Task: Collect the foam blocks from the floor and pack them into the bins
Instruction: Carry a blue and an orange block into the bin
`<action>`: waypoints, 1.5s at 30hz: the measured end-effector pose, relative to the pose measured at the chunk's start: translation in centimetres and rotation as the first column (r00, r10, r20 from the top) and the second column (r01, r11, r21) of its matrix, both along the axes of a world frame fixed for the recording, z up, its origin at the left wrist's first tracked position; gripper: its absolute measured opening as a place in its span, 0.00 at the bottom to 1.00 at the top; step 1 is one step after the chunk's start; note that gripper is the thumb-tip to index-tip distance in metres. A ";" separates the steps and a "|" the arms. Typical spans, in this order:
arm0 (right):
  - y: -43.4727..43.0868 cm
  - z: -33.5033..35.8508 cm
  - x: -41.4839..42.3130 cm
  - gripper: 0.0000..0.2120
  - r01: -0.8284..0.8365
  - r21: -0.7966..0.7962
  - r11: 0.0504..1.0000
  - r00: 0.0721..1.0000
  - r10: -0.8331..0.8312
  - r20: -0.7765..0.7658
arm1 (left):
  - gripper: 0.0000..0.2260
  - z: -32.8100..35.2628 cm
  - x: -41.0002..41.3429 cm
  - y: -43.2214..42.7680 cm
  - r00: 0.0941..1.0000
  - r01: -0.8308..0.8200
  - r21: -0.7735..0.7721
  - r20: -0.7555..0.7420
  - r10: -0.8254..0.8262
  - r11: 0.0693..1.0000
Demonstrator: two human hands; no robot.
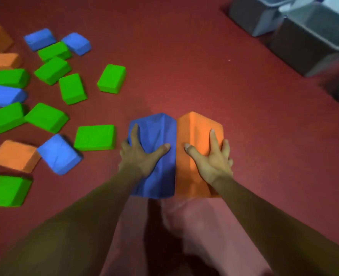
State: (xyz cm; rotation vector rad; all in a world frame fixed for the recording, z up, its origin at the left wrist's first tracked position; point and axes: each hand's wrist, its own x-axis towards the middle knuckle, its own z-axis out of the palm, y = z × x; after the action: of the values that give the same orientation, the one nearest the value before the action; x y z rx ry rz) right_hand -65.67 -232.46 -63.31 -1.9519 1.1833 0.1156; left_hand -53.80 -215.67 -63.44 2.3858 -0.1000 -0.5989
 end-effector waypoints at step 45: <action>-97.8 -2.7 -70.6 0.55 0.925 0.175 0.336 0.329 -0.942 0.069 | 0.54 -2.7 -61.2 -119.1 0.413 0.908 -0.007 -0.144 -0.899 0.419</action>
State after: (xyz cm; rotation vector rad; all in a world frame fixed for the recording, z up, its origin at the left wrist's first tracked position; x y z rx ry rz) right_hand -136.25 -330.30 -66.00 -0.8536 1.9702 -0.5898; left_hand -115.03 -334.78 -66.19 2.1675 -1.4400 -1.2536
